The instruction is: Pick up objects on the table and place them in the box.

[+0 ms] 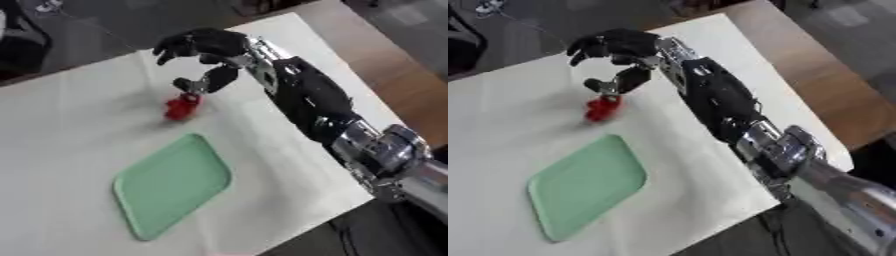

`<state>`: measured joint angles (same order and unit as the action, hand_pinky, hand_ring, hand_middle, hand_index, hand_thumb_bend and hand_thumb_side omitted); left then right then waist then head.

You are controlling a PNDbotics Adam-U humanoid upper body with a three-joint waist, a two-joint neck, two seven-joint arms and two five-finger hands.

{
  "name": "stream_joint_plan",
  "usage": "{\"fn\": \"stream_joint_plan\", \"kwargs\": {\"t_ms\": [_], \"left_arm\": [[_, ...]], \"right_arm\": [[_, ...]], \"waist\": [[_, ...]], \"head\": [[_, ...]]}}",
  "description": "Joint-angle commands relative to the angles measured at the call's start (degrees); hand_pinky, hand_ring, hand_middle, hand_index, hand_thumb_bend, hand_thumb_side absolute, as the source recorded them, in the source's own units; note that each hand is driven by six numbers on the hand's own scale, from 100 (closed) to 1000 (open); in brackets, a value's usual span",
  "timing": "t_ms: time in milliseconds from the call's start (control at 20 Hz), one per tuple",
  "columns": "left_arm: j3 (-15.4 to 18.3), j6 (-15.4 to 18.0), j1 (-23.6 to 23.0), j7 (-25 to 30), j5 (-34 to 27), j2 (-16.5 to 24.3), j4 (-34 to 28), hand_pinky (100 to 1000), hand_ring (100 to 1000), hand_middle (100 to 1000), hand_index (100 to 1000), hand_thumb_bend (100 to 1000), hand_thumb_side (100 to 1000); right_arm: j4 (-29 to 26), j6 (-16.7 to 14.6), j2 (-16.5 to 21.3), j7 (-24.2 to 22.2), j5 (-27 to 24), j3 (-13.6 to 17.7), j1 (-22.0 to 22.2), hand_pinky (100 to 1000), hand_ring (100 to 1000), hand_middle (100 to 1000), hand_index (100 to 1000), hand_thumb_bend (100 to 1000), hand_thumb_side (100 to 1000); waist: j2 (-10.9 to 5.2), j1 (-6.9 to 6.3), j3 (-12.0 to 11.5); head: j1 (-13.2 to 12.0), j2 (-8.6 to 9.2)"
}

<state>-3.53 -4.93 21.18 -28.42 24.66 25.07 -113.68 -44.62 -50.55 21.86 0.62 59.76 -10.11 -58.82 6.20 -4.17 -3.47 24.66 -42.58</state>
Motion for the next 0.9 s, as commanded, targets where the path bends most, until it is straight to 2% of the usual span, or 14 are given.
{"fn": "stream_joint_plan", "kwargs": {"t_ms": [50, 200, 250, 300, 600, 650, 700, 900], "left_arm": [[0.47, -0.01, 0.57, -0.05, 0.04, 1.16, -0.92, 337, 485, 643, 810, 310, 791], [0.46, 0.03, 0.70, -0.05, 0.04, 1.11, -0.92, 337, 485, 643, 810, 310, 790], [0.47, 0.03, 0.74, -0.06, 0.05, 1.10, -0.92, 337, 485, 643, 810, 311, 790], [0.47, 0.04, 0.77, -0.06, 0.05, 1.09, -0.92, 337, 485, 643, 810, 311, 790], [0.43, 0.05, 0.87, -0.03, 0.01, 1.08, -0.92, 337, 486, 643, 811, 310, 791], [0.43, 0.05, 0.87, -0.02, 0.00, 1.08, -0.92, 337, 486, 643, 810, 313, 789], [0.43, 0.06, 0.88, -0.02, 0.00, 1.09, -0.92, 337, 486, 643, 810, 310, 791], [0.42, 0.08, 0.95, -0.01, -0.04, 1.06, -0.92, 336, 486, 643, 810, 310, 791]], "right_arm": [[-0.49, -0.06, 0.30, 0.14, 0.23, 0.26, -0.79, 684, 795, 871, 865, 229, 927], [-0.23, -0.07, -0.26, 0.08, 0.28, 0.14, -0.41, 685, 793, 870, 866, 228, 933], [-0.16, -0.12, -0.40, 0.06, 0.37, 0.10, -0.24, 685, 792, 869, 866, 269, 895], [-0.05, -0.18, -0.58, 0.03, 0.48, 0.05, 0.04, 685, 792, 869, 866, 225, 937], [0.75, -0.45, -1.48, 0.40, 1.32, 0.10, 1.57, 686, 784, 864, 867, 217, 944], [0.87, -0.49, -1.64, 0.55, 1.36, 0.11, 1.80, 686, 784, 864, 867, 256, 919], [0.99, -0.53, -1.80, 0.69, 1.40, 0.11, 2.05, 686, 782, 867, 872, 217, 944], [1.53, -0.49, -2.59, 1.46, 1.92, 0.17, 2.96, 685, 781, 874, 886, 218, 934]], "waist": [[-0.94, 0.04, -0.15], [-0.86, 0.02, -0.23], [-0.84, 0.01, -0.25], [-0.80, 0.02, -0.26], [-0.67, -0.04, -0.27], [-0.67, -0.06, -0.26], [-0.65, -0.07, -0.26], [-0.55, -0.16, -0.23]], "head": [[-0.73, 0.86], [-0.65, 1.05], [-0.59, 1.09], [-0.45, 1.16], [-0.32, 1.50], [-0.31, 1.50], [-0.31, 1.53], [-0.40, 1.69]]}}
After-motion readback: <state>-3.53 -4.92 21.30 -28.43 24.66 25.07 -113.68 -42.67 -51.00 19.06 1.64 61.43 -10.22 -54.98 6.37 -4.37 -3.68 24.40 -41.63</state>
